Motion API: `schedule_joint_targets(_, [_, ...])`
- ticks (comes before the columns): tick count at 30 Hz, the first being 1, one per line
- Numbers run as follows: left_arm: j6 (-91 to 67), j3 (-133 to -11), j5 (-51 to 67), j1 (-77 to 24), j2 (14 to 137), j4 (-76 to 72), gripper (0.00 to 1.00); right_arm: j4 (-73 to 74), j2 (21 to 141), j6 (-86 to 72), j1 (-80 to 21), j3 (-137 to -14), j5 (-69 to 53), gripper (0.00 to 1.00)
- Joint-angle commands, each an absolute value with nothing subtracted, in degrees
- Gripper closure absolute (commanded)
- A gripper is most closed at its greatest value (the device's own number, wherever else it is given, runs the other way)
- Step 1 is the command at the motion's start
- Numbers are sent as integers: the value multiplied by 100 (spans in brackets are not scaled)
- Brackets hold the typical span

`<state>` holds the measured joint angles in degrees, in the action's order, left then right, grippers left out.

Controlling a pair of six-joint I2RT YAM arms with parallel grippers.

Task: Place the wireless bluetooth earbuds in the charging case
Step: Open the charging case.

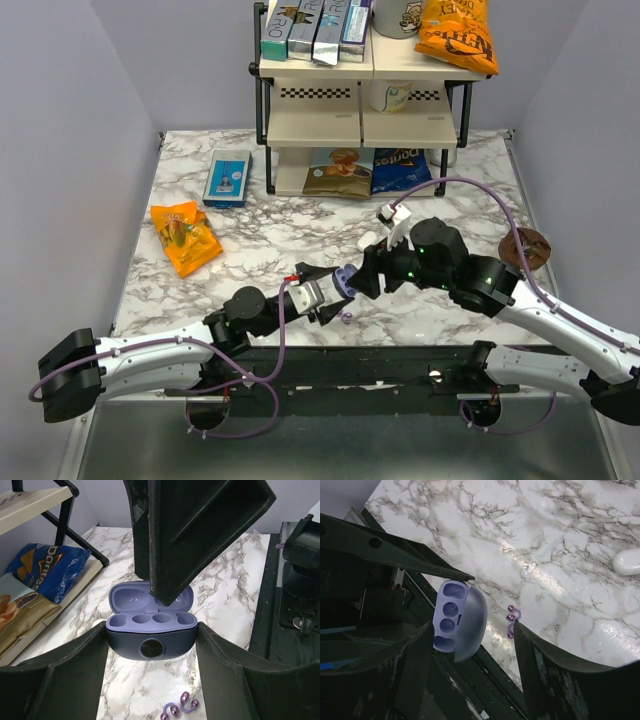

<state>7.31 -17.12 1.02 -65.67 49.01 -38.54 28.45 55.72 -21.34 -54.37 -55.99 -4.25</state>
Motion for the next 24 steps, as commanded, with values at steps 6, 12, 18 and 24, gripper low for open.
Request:
schedule_joint_targets(6, [800,-1811,53,-6627,4755,-4122,100,2698,5748,-2206,-5423,-5625,-519,41])
schedule_joint_targets(12, [791,-1811,44,-6636,4720,-4148,100,2689,5862,-2215,-5396,-5616,-580,53])
schedule_joint_targets(18, [774,-1793,44,-6636,4763,-4157,100,2672,5827,-2145,-5396,-5608,-563,73])
schedule_joint_targets(24, [659,-1960,-184,-6636,4843,-3701,77,2707,5625,-1829,-5388,-5651,-545,99])
